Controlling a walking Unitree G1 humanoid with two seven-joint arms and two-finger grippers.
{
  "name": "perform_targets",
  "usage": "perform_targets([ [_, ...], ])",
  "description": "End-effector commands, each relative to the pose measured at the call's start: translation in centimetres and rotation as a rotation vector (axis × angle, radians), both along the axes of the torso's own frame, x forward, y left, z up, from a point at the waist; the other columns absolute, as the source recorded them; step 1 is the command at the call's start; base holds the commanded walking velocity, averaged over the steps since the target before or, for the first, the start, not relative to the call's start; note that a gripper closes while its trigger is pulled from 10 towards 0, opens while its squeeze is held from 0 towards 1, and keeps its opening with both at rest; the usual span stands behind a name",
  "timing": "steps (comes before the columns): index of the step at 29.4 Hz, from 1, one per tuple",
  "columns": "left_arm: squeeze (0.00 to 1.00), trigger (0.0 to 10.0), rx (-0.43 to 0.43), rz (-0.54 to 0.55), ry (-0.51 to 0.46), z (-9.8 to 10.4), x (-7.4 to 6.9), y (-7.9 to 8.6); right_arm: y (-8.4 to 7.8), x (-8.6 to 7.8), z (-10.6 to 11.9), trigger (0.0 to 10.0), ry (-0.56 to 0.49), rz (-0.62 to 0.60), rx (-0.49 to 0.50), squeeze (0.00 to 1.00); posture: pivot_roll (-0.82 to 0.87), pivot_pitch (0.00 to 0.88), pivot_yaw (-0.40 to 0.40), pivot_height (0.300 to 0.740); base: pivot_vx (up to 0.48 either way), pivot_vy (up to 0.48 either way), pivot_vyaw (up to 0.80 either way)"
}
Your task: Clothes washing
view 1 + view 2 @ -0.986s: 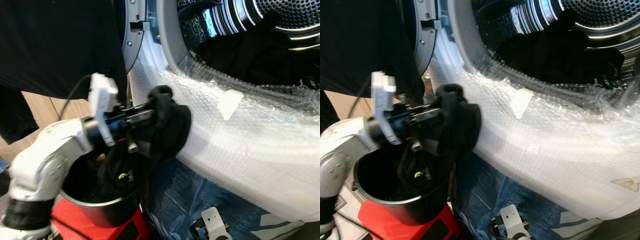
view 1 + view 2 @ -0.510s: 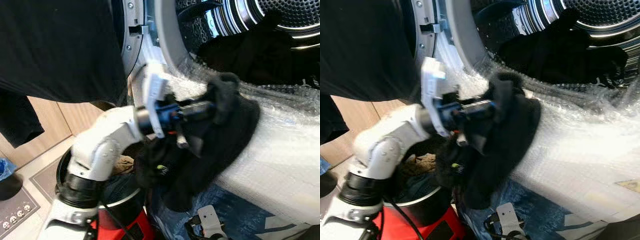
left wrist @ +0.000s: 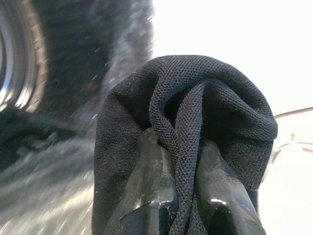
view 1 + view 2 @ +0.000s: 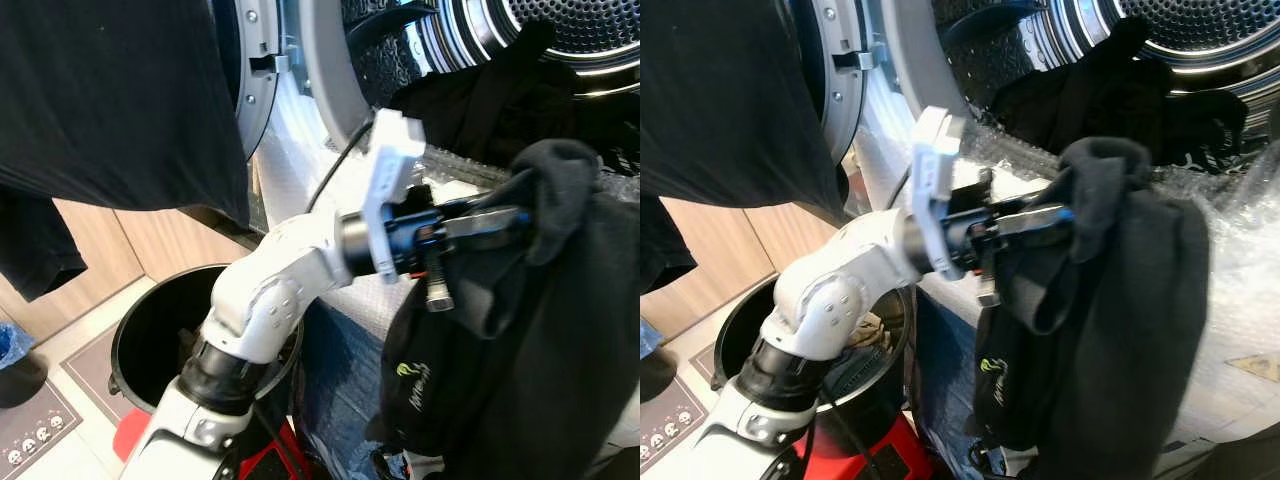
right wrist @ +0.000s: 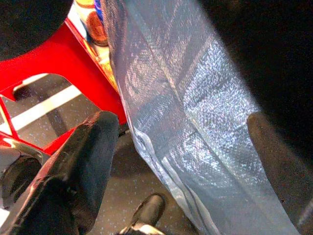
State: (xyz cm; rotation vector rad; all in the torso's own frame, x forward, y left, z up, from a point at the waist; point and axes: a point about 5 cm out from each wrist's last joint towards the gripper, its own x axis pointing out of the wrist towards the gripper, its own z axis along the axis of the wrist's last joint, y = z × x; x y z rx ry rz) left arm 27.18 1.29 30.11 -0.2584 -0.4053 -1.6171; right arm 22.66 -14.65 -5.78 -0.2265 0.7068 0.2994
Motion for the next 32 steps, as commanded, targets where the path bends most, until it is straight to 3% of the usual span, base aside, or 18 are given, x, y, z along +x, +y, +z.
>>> perform_targets([
  [1, 0.00, 0.0, -0.010, 0.056, -0.001, 0.1, 0.1, 1.5, -0.3, -0.4, -0.1, 10.0, -0.007, 0.025, -0.002, 0.00, 0.11, 0.043, 0.016, 0.740, 0.000, 0.000, 0.00],
  [4, 0.00, 0.0, 0.006, 0.090, 0.012, -0.8, -0.2, 2.6, -0.3, -1.0, -0.3, 10.0, -0.001, 0.114, -0.003, 0.00, 0.12, 0.038, -0.005, 0.740, 0.000, 0.000, 0.00],
  [6, 0.00, 0.0, 0.051, 0.118, 0.061, -2.7, -0.2, 3.2, 0.1, -1.9, -0.5, 10.0, 0.001, 0.258, 0.004, 0.00, 0.12, 0.036, -0.014, 0.740, 0.000, 0.000, 0.00],
  [9, 0.00, 0.0, 0.109, 0.178, 0.110, -4.9, 0.0, 4.0, 0.1, -3.2, -0.8, 10.0, 0.033, 0.378, 0.046, 0.00, 0.11, 0.030, -0.025, 0.740, 0.000, 0.000, 0.00],
  [16, 0.00, 0.0, 0.148, 0.267, 0.162, -6.8, 0.2, 5.2, -1.4, -4.9, -1.5, 10.0, 0.135, 0.510, 0.006, 0.00, 0.10, 0.030, -0.038, 0.740, 0.000, 0.000, 0.00],
  [17, 0.00, 0.0, 0.142, 0.269, 0.163, -6.7, 0.1, 5.3, -2.0, -4.9, -1.6, 10.0, 0.135, 0.499, -0.042, 0.00, 0.10, 0.027, -0.041, 0.740, 0.000, 0.000, 0.00],
  [18, 0.00, 0.0, 0.129, 0.283, 0.163, -6.5, 0.0, 5.6, -3.6, -4.8, -1.8, 10.0, 0.150, 0.467, -0.178, 0.00, 0.10, 0.028, -0.042, 0.740, 0.000, 0.000, 0.00],
  [21, 0.00, 0.0, 0.113, 0.324, 0.153, -6.2, 0.3, 6.0, -4.9, -5.3, -2.2, 10.0, 0.193, 0.552, -0.345, 0.00, 0.10, 0.025, -0.047, 0.740, 0.000, 0.000, 0.00],
  [27, 0.00, 0.0, -0.041, 0.392, 0.130, -3.3, 1.3, 7.2, -5.8, -5.7, -2.5, 10.0, 0.230, 0.612, -0.461, 0.00, 0.10, 0.041, -0.057, 0.740, 0.000, 0.000, 0.00],
  [30, 0.00, 0.0, -0.081, 0.410, 0.104, -2.1, 1.4, 7.7, -6.1, -5.3, -2.3, 10.0, 0.211, 0.518, -0.483, 0.00, 0.10, 0.041, -0.057, 0.740, 0.000, 0.000, 0.00],
  [32, 0.00, 0.0, -0.038, 0.404, 0.087, -2.3, 1.3, 7.7, -6.1, -4.0, -1.7, 10.0, 0.136, 0.358, -0.424, 0.00, 0.10, 0.053, -0.057, 0.740, 0.000, 0.000, 0.00],
])
